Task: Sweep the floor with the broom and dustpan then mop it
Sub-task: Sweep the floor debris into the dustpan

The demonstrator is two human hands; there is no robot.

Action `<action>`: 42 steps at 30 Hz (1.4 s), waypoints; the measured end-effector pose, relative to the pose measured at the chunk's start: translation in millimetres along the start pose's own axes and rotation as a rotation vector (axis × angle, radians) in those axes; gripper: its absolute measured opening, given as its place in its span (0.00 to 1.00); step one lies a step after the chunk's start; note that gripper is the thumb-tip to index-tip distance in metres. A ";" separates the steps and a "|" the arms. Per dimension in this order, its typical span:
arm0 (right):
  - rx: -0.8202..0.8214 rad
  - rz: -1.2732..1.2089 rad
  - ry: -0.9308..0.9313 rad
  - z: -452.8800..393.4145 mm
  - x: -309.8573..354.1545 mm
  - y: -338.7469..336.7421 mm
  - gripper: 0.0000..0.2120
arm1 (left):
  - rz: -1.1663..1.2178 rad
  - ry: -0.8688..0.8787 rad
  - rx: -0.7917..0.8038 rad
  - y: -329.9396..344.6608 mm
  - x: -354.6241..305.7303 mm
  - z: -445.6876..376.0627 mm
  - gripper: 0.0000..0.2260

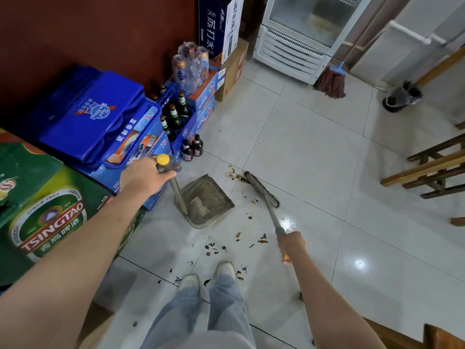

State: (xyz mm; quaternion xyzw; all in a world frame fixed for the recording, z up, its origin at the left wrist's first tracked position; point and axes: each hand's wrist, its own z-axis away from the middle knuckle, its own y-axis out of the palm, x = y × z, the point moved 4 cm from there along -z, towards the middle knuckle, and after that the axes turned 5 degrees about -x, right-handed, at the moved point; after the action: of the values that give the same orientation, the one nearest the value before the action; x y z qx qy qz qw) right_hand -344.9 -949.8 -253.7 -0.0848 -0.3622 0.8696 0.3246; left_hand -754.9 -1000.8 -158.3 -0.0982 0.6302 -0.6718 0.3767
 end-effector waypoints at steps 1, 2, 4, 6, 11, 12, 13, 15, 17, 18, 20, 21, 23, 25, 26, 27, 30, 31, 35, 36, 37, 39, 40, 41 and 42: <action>0.012 -0.013 0.007 3.7 0.6 3.8 0.13 | 0.001 0.009 -0.003 -0.3 -0.7 0.2 0.20; 0.021 -0.029 0.009 7.2 1.0 8.1 0.11 | 0.006 0.016 -0.003 -0.4 -0.9 0.3 0.19; 0.032 -0.063 0.011 15.0 2.0 15.3 0.11 | 0.029 0.024 0.003 -1.1 -0.9 0.9 0.18; 0.043 -0.093 0.027 23.4 3.6 16.8 0.12 | 0.049 0.025 0.010 -2.0 0.2 1.9 0.17; 0.011 -0.132 0.025 34.1 13.1 1.2 0.15 | 0.070 0.039 0.020 -5.8 0.6 6.1 0.19; 0.005 -0.129 0.012 33.7 16.7 -0.8 0.14 | 0.072 0.043 0.023 -6.9 0.2 6.1 0.19; -0.003 -0.124 -0.003 32.2 20.8 -2.3 0.14 | 0.071 0.041 0.025 -7.4 0.5 5.6 0.19; -0.021 -0.108 -0.035 26.7 30.6 -5.7 0.15 | 0.062 0.033 0.029 -7.8 -0.4 5.2 0.19; -0.033 -0.081 -0.072 19.6 40.9 -10.1 0.16 | 0.051 0.037 0.040 -6.1 -2.5 5.3 0.19; -0.041 -0.061 -0.087 15.9 45.8 -13.0 0.17 | 0.041 0.039 0.045 -5.4 -3.7 5.7 0.20; -0.053 -0.016 -0.113 10.8 56.2 -18.8 0.17 | 0.012 0.044 0.043 -4.8 -4.6 5.5 0.20; -0.055 0.002 -0.123 7.9 61.2 -20.7 0.17 | 0.003 0.041 0.045 -4.1 -4.3 5.3 0.20; -0.051 0.023 -0.136 1.3 72.5 -23.2 0.15 | -0.005 0.031 0.049 -3.8 -4.6 5.9 0.22; -0.050 0.042 -0.146 -5.3 82.1 -23.0 0.13 | -0.014 0.028 0.050 -2.9 -4.0 6.8 0.22; -0.051 0.053 -0.155 -7.9 86.5 -22.4 0.13 | -0.017 0.029 0.047 -2.8 -3.1 6.6 0.22; -0.053 0.063 -0.168 -10.3 90.6 -21.5 0.14 | -0.020 0.028 0.047 -2.7 -2.2 6.3 0.22; -0.056 0.113 -0.206 -14.3 99.0 -17.5 0.15 | -0.029 0.028 0.051 -3.1 -0.8 5.9 0.22; -0.059 0.130 -0.215 -14.6 99.7 -16.2 0.16 | -0.027 0.029 0.049 -3.4 -0.8 6.1 0.22; -0.078 0.173 -0.237 -14.5 90.1 -10.4 0.17 | -0.033 0.026 0.057 -3.4 3.0 8.7 0.21; -0.079 0.181 -0.238 -14.2 84.8 -9.3 0.17 | -0.030 0.024 0.061 -3.8 4.8 10.0 0.21; -0.081 0.188 -0.239 -13.8 78.7 -8.5 0.17 | -0.024 0.024 0.063 -4.0 6.3 11.7 0.21; -0.087 0.202 -0.237 -13.6 63.9 -7.0 0.17 | -0.007 0.018 0.061 -5.5 9.4 16.8 0.21; -0.089 0.213 -0.232 -13.9 55.1 -5.6 0.17 | 0.004 0.013 0.059 -6.1 11.0 19.9 0.21; -0.090 0.223 -0.227 -13.3 46.3 -3.9 0.16 | 0.018 0.009 0.057 -6.4 12.7 22.9 0.21; -0.089 0.230 -0.220 -12.1 37.0 -1.9 0.16 | 0.033 0.005 0.057 -6.4 14.0 26.0 0.21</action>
State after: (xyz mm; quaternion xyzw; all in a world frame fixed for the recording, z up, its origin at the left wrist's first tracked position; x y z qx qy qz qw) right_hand -368.0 -918.6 -257.9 -0.0442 -0.4218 0.8881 0.1772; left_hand -751.3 -1030.3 -152.3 -0.0753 0.6135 -0.6833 0.3886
